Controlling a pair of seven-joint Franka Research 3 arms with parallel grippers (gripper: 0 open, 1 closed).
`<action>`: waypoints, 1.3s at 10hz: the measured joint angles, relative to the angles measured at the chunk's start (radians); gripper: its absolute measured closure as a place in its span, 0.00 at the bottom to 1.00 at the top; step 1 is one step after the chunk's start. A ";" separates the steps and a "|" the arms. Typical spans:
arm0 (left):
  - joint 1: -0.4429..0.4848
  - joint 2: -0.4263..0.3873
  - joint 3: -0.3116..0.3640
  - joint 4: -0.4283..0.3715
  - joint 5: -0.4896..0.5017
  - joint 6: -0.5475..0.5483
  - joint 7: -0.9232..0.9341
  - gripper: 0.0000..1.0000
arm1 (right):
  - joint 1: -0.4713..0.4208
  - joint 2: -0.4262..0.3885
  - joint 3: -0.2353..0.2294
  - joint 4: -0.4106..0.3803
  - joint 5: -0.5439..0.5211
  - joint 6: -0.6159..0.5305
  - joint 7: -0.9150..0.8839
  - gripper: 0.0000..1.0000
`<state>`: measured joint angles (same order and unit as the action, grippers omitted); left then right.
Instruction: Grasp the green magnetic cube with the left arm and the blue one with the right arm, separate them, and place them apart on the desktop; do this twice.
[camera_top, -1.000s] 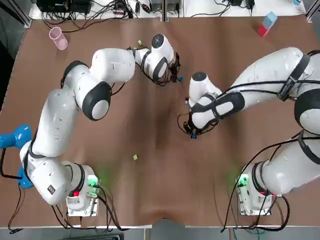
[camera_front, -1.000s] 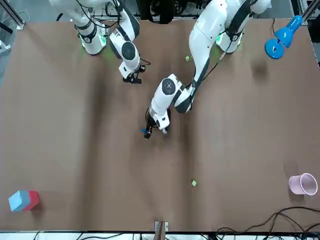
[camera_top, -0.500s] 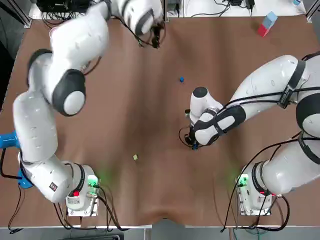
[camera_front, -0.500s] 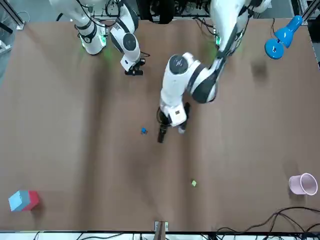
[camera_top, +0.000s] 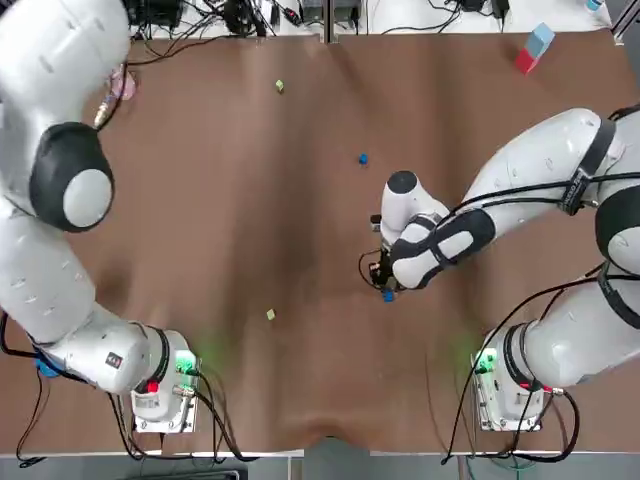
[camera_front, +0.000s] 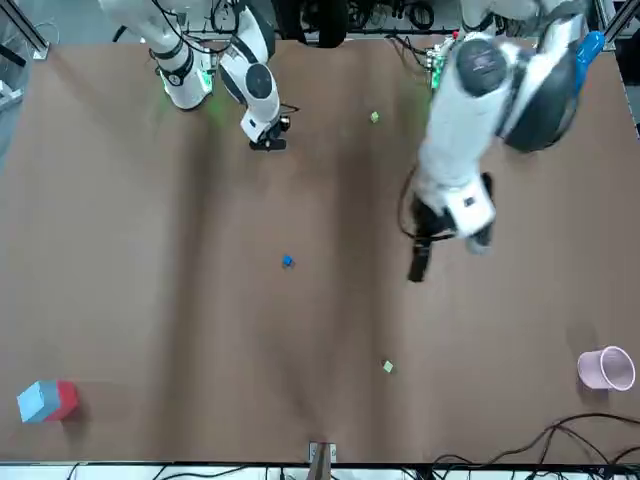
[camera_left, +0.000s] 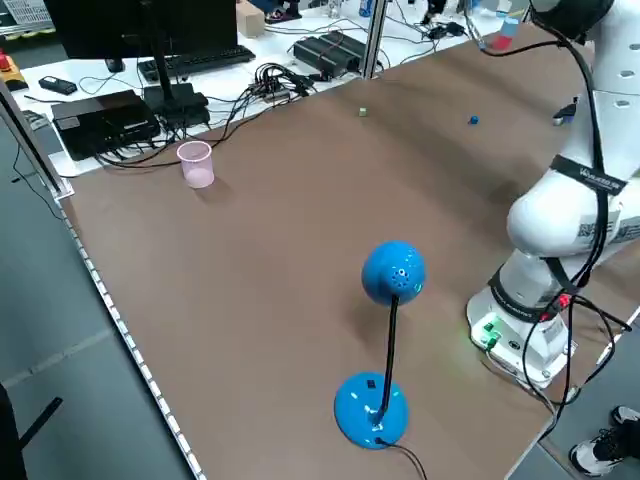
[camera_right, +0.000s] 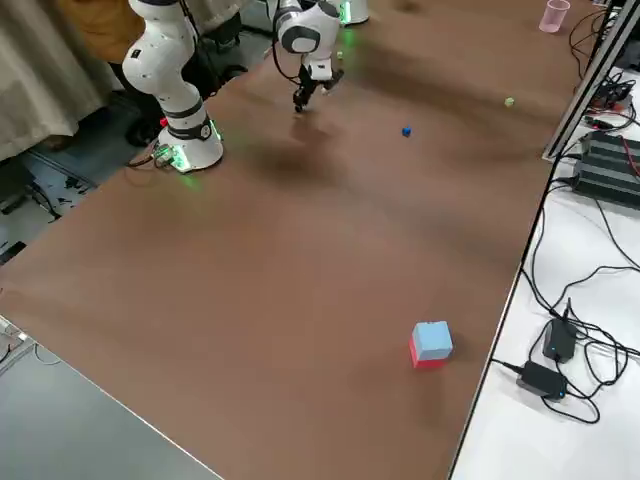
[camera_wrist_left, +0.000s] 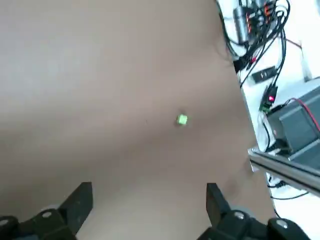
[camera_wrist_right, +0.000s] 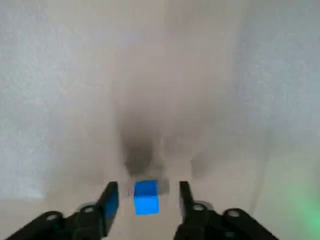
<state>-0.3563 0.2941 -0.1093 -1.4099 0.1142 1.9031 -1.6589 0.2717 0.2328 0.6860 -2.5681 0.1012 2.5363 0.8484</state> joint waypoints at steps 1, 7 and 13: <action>0.030 -0.016 0.000 -0.003 -0.023 -0.045 0.107 0.00 | -0.008 -0.010 0.000 0.011 0.000 0.000 0.000 0.20; 0.226 -0.198 0.048 -0.024 -0.201 -0.282 0.918 0.00 | 0.010 0.001 -0.261 0.215 -0.079 -0.004 -0.088 0.07; 0.252 -0.292 0.042 -0.069 -0.105 -0.386 1.450 0.00 | 0.130 0.241 -0.494 0.681 -0.122 -0.191 -0.235 0.06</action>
<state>-0.1048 0.0026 -0.0677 -1.4789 0.0093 1.5171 -0.2091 0.4012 0.4736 0.1920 -1.8872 -0.0207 2.3458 0.6133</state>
